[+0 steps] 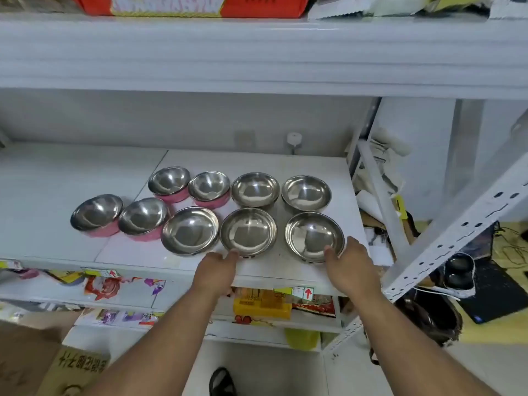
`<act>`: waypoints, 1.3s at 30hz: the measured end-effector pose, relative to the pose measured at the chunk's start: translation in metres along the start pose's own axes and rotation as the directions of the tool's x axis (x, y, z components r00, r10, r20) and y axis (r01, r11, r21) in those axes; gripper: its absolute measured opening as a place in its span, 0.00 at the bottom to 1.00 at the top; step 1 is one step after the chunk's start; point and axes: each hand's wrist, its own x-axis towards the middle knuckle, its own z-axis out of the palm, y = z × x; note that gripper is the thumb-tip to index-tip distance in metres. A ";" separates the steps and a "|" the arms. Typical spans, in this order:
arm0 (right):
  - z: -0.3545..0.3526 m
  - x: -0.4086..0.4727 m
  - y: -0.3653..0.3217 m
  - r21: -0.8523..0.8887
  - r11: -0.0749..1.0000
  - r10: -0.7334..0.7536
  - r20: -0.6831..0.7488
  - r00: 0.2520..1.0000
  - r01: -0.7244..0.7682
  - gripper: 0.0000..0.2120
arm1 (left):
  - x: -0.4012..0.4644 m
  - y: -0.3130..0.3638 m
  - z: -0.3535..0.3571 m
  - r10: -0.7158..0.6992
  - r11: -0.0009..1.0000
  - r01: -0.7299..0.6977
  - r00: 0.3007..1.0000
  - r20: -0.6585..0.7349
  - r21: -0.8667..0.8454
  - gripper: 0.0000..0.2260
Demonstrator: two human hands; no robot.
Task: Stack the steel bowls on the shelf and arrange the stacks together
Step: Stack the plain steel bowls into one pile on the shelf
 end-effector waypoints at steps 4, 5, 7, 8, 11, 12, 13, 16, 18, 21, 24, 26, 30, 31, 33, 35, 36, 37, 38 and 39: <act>-0.005 0.005 -0.010 0.148 0.975 0.152 0.102 0.983 -0.166 0.21 | 0.012 0.009 0.007 -0.150 0.929 0.186 0.980 0.133 -0.319 0.11; -0.003 0.008 -0.011 0.176 0.964 0.179 0.123 0.976 -0.199 0.20 | 0.017 0.008 0.010 -0.147 0.922 0.186 0.979 0.138 -0.339 0.11; -0.002 0.011 -0.015 0.228 0.938 0.229 0.159 0.960 -0.261 0.19 | 0.026 0.007 0.015 -0.149 0.898 0.190 0.980 0.132 -0.396 0.10; -0.001 0.012 -0.015 0.261 0.920 0.251 0.177 0.952 -0.291 0.18 | 0.029 0.007 0.016 -0.163 0.878 0.204 0.978 0.129 -0.434 0.09; 0.003 0.017 -0.014 0.264 0.917 0.238 0.237 0.942 -0.298 0.20 | 0.038 0.006 0.018 -0.158 0.843 0.197 0.980 0.120 -0.501 0.07; 0.004 0.016 -0.015 0.281 0.908 0.245 0.243 0.938 -0.310 0.19 | 0.039 0.005 0.018 -0.147 0.844 0.184 0.983 0.113 -0.503 0.06; 0.004 0.015 -0.015 0.320 0.885 0.270 0.242 0.932 -0.339 0.16 | 0.039 0.006 0.018 -0.141 0.847 0.177 0.984 0.109 -0.502 0.05; 0.000 0.011 -0.016 0.441 0.822 0.311 0.181 0.933 -0.359 0.12 | 0.036 0.006 0.016 -0.133 0.869 0.169 0.985 0.108 -0.465 0.09; -0.005 0.006 -0.020 0.498 0.809 0.294 0.116 0.949 -0.311 0.12 | 0.033 0.006 0.017 -0.125 0.883 0.166 0.985 0.120 -0.439 0.09; -0.014 0.003 -0.038 0.591 0.768 0.227 0.111 0.968 -0.248 0.10 | 0.029 0.009 0.023 -0.109 0.893 0.159 0.984 0.140 -0.422 0.08; -0.012 0.005 -0.061 0.634 0.736 0.131 0.210 0.969 -0.237 0.09 | 0.024 0.010 0.028 -0.077 0.906 0.140 0.982 0.170 -0.399 0.08; -0.006 0.008 -0.073 0.614 0.747 0.087 0.290 0.953 -0.254 0.09 | 0.023 0.009 0.030 -0.053 0.910 0.130 0.978 0.200 -0.393 0.10; 0.012 0.010 -0.083 0.536 0.791 0.093 0.373 0.923 -0.296 0.08 | 0.020 0.004 0.023 0.003 0.900 0.087 0.979 0.206 -0.426 0.13; 0.016 0.009 -0.082 0.524 0.795 0.102 0.381 0.919 -0.306 0.08 | 0.019 0.002 0.021 0.009 0.893 0.081 0.981 0.196 -0.443 0.13; 0.020 0.008 -0.079 0.515 0.793 0.116 0.398 0.910 -0.326 0.07 | 0.018 -0.002 0.016 0.011 0.882 0.070 0.986 0.169 -0.466 0.10; 0.022 0.008 -0.076 0.527 0.777 0.116 0.419 0.900 -0.345 0.08 | 0.018 -0.006 0.011 0.009 0.867 0.067 0.989 0.150 -0.494 0.08; 0.022 0.007 -0.075 0.536 0.765 0.117 0.428 0.896 -0.356 0.09 | 0.017 -0.008 0.009 0.008 0.861 0.068 0.989 0.147 -0.504 0.07; 0.022 0.007 -0.074 0.543 0.755 0.119 0.436 0.892 -0.366 0.10 | 0.015 -0.010 0.007 0.009 0.854 0.068 0.989 0.145 -0.516 0.07; 0.021 0.006 -0.072 0.550 0.746 0.122 0.441 0.889 -0.375 0.12 | 0.014 -0.011 0.006 0.011 0.849 0.064 0.990 0.138 -0.525 0.06; 0.020 0.006 -0.070 0.556 0.739 0.126 0.442 0.888 -0.381 0.13 | 0.012 -0.013 0.004 0.012 0.845 0.058 0.992 0.128 -0.531 0.06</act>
